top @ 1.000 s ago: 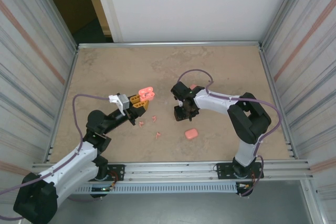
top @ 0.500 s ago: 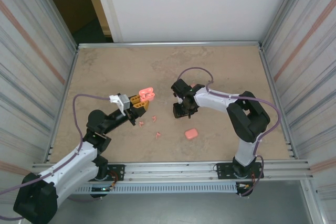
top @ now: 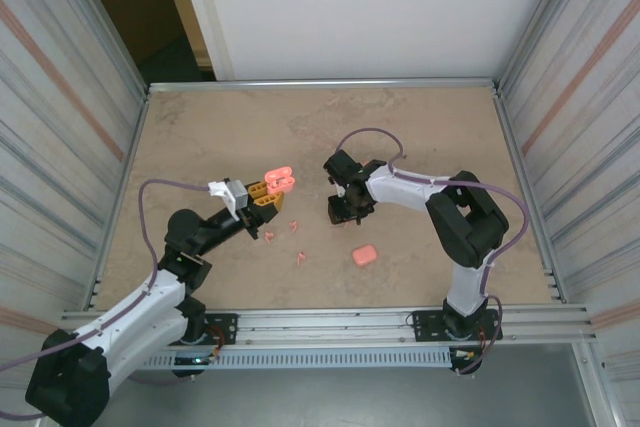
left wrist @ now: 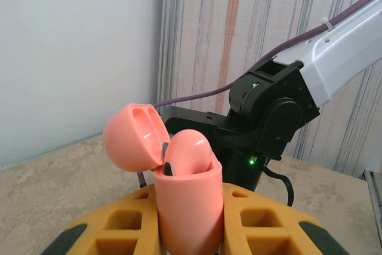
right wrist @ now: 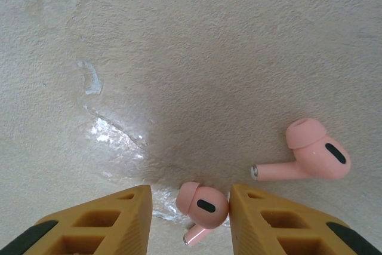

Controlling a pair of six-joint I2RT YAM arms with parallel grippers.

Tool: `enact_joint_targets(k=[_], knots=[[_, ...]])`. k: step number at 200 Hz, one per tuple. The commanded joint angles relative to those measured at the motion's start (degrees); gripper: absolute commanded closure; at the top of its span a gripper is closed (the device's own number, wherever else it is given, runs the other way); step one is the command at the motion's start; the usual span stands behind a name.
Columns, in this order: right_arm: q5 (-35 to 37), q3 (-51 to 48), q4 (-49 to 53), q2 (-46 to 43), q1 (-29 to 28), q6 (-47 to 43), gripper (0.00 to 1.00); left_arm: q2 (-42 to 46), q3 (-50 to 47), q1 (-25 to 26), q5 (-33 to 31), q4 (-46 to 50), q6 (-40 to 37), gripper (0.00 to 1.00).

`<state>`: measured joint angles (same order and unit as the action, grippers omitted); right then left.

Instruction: Insert the wireless bluetooth earbuds into the charging case

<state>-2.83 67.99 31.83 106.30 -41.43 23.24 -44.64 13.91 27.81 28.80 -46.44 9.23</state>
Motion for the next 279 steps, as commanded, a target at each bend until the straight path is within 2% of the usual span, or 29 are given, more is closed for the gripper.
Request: enact_joint_targets(k=[1, 154, 212, 279], knots=[[0.5, 1.7, 0.4, 1.8, 0.2, -1.1, 0.63, 0.9, 1.1, -0.1, -0.4, -0.9, -0.8, 1.0], [2.0, 0.4, 0.6, -0.6, -0.8, -2.1, 0.78, 1.6, 0.3, 0.0, -0.8, -0.9, -0.7, 1.0], [2.8, -1.1, -1.1, -6.9, -0.6, -4.3, 0.78, 1.8, -0.1, -0.1, -0.9, -1.1, -0.4, 1.0], [1.7, -2.9, -6.3, -20.0, -0.6, -9.1, 0.78, -1.1, -0.4, 0.0, -0.4, -4.5, 1.0, 1.0]])
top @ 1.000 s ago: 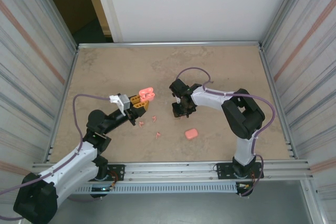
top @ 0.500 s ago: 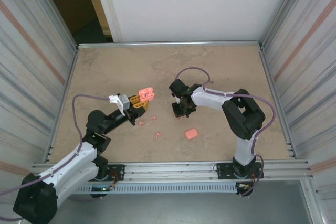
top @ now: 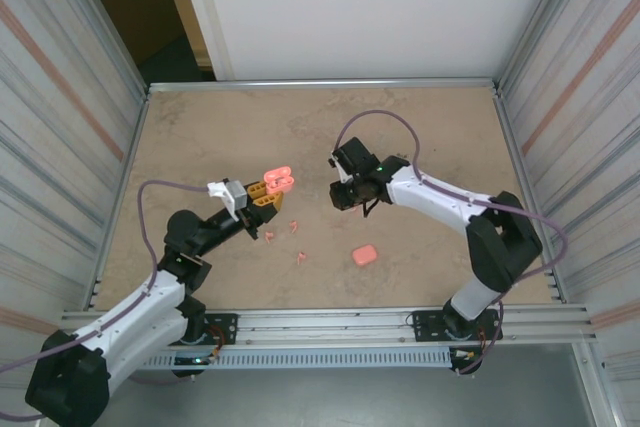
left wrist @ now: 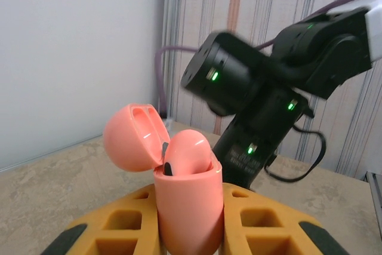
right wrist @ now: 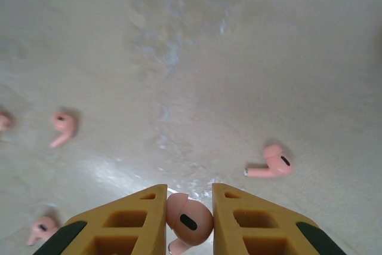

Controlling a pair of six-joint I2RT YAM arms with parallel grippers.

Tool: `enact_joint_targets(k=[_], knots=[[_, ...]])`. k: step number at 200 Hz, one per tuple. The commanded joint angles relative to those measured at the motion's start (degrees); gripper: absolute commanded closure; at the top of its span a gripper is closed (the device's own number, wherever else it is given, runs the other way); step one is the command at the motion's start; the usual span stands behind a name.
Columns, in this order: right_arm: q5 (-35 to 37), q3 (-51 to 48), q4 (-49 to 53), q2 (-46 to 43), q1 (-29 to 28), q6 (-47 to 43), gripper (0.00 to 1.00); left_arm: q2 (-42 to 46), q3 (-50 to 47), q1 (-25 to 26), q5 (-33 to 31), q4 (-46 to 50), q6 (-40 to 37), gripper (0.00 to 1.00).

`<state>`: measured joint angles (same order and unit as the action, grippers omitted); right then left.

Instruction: Insert the wireless bluetooth earbuds into the charging case

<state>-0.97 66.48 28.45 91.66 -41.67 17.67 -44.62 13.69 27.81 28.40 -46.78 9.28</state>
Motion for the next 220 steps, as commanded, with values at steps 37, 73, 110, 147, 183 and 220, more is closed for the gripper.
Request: enact_joint_targets(k=[37, 73, 110, 147, 183, 220], knots=[[-4.7, -3.5, -9.4, -12.6, -0.3, -5.6, 0.78, -4.1, 0.3, 0.1, 0.6, -7.2, 2.4, 1.0], [-9.5, -4.3, -14.4, -18.3, -0.3, -6.2, 0.78, -6.6, 1.0, 0.8, 0.8, -8.6, 2.9, 1.0], [-13.5, -4.8, -19.5, -22.1, -0.7, -6.6, 0.78, -9.1, 1.8, 1.5, 1.0, -10.5, 3.7, 1.0], [-14.0, -4.8, -23.7, -22.9, -2.3, -8.0, 0.78, -11.3, 2.4, 2.2, 1.4, -12.4, 4.4, 1.0], [-13.9, -4.0, -26.5, -21.3, -4.3, -9.7, 0.78, -12.3, 2.9, 2.5, 1.5, -12.8, 4.7, 1.0], [-13.8, -3.0, -27.6, -19.3, -5.8, -10.7, 0.78, -12.5, 3.2, 2.9, 1.6, -13.0, 4.7, 1.0]])
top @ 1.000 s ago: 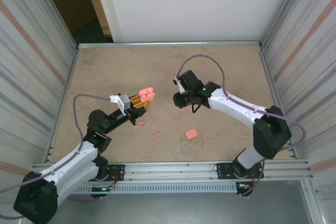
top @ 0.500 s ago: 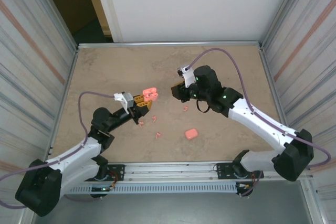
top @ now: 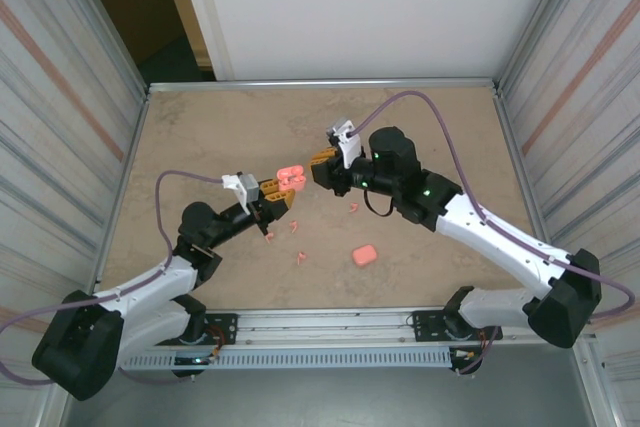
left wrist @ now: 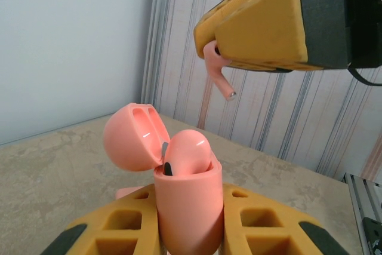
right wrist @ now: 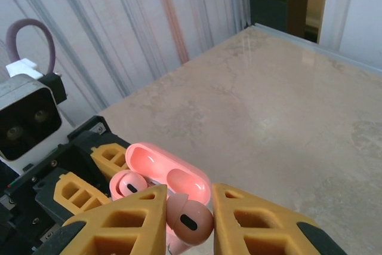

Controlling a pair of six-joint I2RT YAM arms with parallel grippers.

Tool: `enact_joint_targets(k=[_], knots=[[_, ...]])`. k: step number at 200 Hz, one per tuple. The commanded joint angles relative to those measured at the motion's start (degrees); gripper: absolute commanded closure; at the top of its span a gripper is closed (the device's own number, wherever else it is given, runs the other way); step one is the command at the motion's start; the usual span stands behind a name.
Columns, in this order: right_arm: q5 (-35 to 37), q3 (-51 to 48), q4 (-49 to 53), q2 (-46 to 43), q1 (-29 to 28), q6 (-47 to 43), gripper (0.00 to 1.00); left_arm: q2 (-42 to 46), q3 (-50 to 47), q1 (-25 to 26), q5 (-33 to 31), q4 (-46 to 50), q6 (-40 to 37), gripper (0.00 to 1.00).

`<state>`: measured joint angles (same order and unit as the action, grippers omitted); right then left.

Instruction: Insert the wireless bluetooth earbuds into the charging case

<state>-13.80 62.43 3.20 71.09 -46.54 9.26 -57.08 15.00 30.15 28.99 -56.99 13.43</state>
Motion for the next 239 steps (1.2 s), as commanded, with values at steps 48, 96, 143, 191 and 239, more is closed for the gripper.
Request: enact_joint_targets(k=[48, 96, 143, 191, 239], knots=[[0.0, 1.7, -2.0, 3.5, -1.9, -3.0, 0.78, 0.2, 2.0, 0.7, 1.2, -3.0, 0.7, 1.0], [1.2, 2.2, -1.6, 4.4, -2.2, -3.7, 0.78, 0.2, 2.0, 0.7, 1.1, -3.0, 0.6, 1.0], [1.0, 2.2, -0.1, 4.7, -2.4, -4.5, 0.78, 0.3, 2.0, 0.8, 1.0, -3.0, 0.6, 1.0], [-1.6, 1.9, 1.5, 4.7, -2.6, -4.2, 0.73, 0.7, 2.0, 0.7, 0.9, -3.0, 0.7, 1.0], [-3.7, 3.2, 2.1, 4.1, -2.6, -3.0, 0.69, 0.7, 2.0, 0.8, 1.1, -3.1, 0.5, 1.0]])
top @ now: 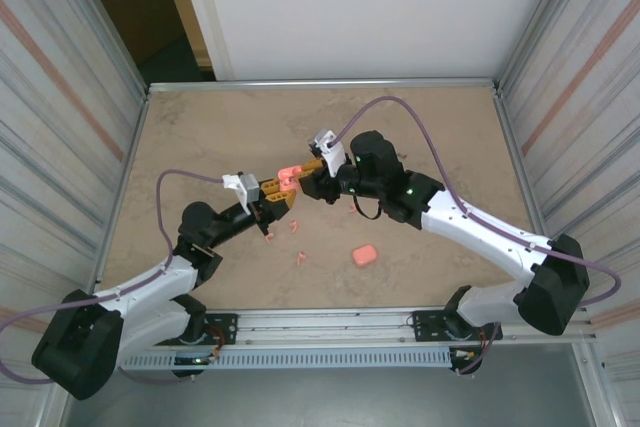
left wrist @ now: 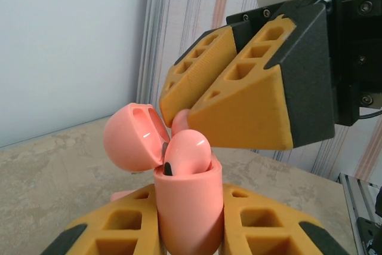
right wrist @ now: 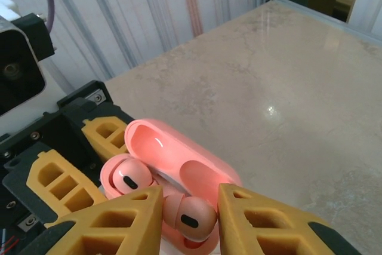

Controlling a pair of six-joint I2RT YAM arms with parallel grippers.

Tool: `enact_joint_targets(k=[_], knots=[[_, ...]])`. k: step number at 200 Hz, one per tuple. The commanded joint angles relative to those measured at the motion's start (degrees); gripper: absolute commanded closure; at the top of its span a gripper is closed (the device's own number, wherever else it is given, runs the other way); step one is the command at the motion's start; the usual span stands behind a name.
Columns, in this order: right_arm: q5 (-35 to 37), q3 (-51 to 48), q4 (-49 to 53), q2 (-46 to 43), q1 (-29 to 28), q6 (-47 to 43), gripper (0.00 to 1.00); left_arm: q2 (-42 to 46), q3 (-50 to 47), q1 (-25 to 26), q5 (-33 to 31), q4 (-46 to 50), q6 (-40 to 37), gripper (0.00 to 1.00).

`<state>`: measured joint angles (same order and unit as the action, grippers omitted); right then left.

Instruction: Insert the wireless bluetooth earbuds into the charging case

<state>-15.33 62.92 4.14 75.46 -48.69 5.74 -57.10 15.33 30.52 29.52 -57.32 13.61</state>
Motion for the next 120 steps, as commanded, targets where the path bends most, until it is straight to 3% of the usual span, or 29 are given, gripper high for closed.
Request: enact_joint_targets(k=[1, 65, 120], knots=[[-2.2, 2.7, 1.1, -0.3, -0.4, 0.5, 0.69, 0.8, 1.6, 0.4, 0.5, -2.8, 0.3, 1.0], [-2.0, 5.3, 1.9, -2.4, 1.6, 3.0, 0.56, 0.7, 1.3, 0.4, 0.6, -3.8, 0.0, 1.0], [-4.6, 1.4, -0.7, -7.0, 6.5, 7.3, 0.41, 0.5, 1.4, 0.5, 0.6, -4.8, -0.2, 1.0]])
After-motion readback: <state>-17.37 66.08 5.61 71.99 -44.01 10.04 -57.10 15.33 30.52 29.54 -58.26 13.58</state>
